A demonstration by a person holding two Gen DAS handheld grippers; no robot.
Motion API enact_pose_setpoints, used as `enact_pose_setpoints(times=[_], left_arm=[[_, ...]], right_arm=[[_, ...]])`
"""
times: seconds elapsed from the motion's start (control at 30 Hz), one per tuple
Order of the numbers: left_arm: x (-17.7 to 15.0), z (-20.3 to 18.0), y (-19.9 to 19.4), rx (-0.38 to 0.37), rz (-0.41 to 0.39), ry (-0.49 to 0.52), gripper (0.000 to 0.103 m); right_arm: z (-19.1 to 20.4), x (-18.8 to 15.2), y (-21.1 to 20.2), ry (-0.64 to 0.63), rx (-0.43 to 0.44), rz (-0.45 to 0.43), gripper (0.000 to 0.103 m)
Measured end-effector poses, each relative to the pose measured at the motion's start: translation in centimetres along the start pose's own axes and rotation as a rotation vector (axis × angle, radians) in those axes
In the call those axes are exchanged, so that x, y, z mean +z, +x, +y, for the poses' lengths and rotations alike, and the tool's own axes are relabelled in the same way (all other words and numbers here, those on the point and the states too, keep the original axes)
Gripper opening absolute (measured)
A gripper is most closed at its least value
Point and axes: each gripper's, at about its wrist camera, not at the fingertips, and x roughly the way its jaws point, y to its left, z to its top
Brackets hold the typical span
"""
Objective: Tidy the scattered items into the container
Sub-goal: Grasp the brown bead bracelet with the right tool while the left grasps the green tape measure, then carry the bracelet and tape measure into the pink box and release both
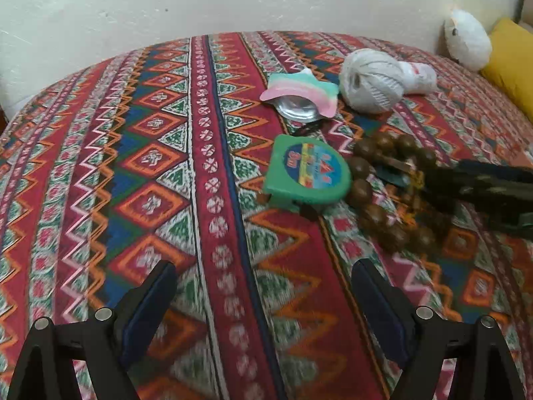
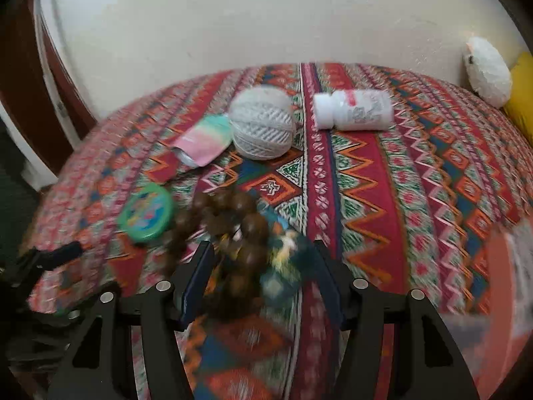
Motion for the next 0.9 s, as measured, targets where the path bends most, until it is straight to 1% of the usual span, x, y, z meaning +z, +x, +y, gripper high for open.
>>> enact_pose_setpoints(times=[0.03, 0.07, 0.1, 0.13, 0.27, 0.4, 0.43, 0.47, 0.5, 0.57, 0.67, 0.77, 0.9], left_arm=[[0.1, 0.0, 0.4, -0.003, 0.001, -0.001, 0.089], [0.3, 0.0, 0.7, -0.004, 0.000, 0.000, 0.089], [0.4, -0.3, 1.1, -0.001, -0.007, 0.011, 0.089], [0.6, -0.6, 1.4, -0.001, -0.012, 0.026, 0.089], [2.1, -2.6, 3.4, -0.004, -0.023, 0.092, 0.090], [3.7, -4.2, 5.4, -0.006, -0.026, 0.108, 0.089], [4.0, -4.4, 5.5, 0.002, -0.027, 0.110, 0.078], [4.2, -4.5, 5.6, 0.009, -0.029, 0.113, 0.059], [4.3, -4.5, 5.5, 0.009, -0.027, 0.106, 0.057], [3.9, -4.0, 4.3, -0.021, -0.015, 0.051, 0.057], [2.3, -3.6, 1.3, -0.015, -0.025, 0.040, 0.057], [0.1, -2.9, -2.8, -0.046, -0.043, 0.003, 0.057], [-3.0, -3.0, -8.2, -0.061, -0.066, -0.024, 0.057]], right_arm=[[0.2, -0.1, 0.2, -0.032, -0.017, -0.018, 0.044], [0.4, -0.3, 0.4, -0.065, -0.033, -0.037, 0.023], [0.3, -0.5, -0.1, -0.081, -0.057, -0.050, 0.019], [0.3, -0.7, -0.7, -0.097, -0.080, -0.063, 0.020], [-3.0, -2.4, -5.0, 0.028, -0.014, -0.089, 0.020], [-5.3, -4.3, -8.2, 0.116, 0.021, -0.091, 0.020], [-5.6, -4.6, -8.8, 0.126, 0.024, -0.090, 0.020], [-5.8, -4.8, -9.4, 0.132, 0.029, -0.086, 0.020], [-5.8, -5.0, -9.8, 0.134, 0.033, -0.087, 0.020], [-5.7, -5.6, -11.5, 0.130, 0.041, -0.099, 0.020], [-5.0, -6.6, -14.3, 0.113, 0.044, -0.121, 0.020], [-4.4, -8.0, -17.2, 0.098, 0.044, -0.138, 0.020], [-3.5, -10.7, -21.4, 0.080, 0.045, -0.160, 0.020]])
